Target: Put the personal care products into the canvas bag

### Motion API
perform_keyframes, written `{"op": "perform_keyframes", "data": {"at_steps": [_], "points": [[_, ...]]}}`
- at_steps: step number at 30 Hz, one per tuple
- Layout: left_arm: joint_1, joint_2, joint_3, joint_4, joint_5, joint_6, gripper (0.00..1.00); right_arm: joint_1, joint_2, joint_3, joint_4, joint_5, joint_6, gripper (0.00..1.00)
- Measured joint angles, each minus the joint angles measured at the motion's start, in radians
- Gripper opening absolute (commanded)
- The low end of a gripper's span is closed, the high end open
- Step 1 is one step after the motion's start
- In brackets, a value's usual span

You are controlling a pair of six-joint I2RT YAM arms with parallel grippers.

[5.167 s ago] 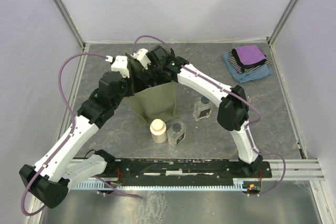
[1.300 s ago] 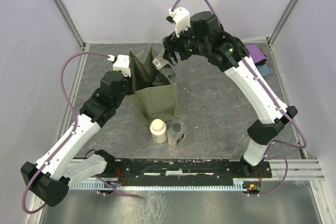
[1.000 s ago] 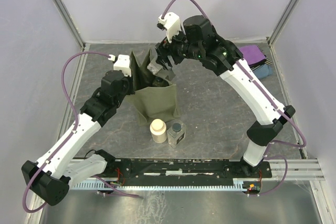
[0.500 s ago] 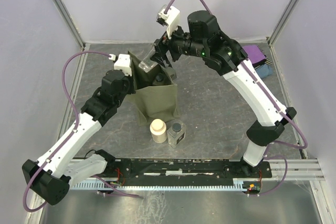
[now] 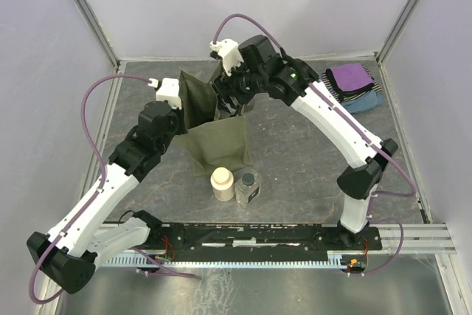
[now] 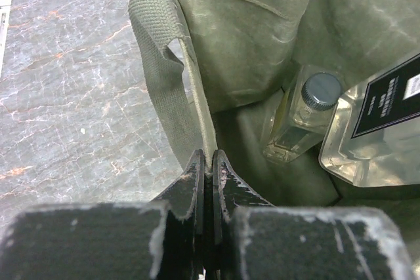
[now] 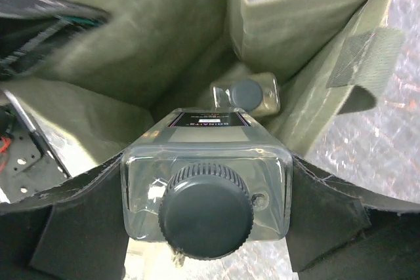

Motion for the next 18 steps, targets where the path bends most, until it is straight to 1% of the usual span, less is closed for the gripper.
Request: {"op": "perform_keyframes", "data": {"at_steps": [7,18], "points": [[-0.001,-0.006,0.0,-0.01,-0.014,0.0,0.03,0.006,0.097,-0.001,-0.084,0.107,0.001,0.01],[-0.001,-0.008,0.0,-0.011,-0.014,0.0,0.03,0.01,0.201,0.008,-0.077,0.206,0.021,0.0]]}}
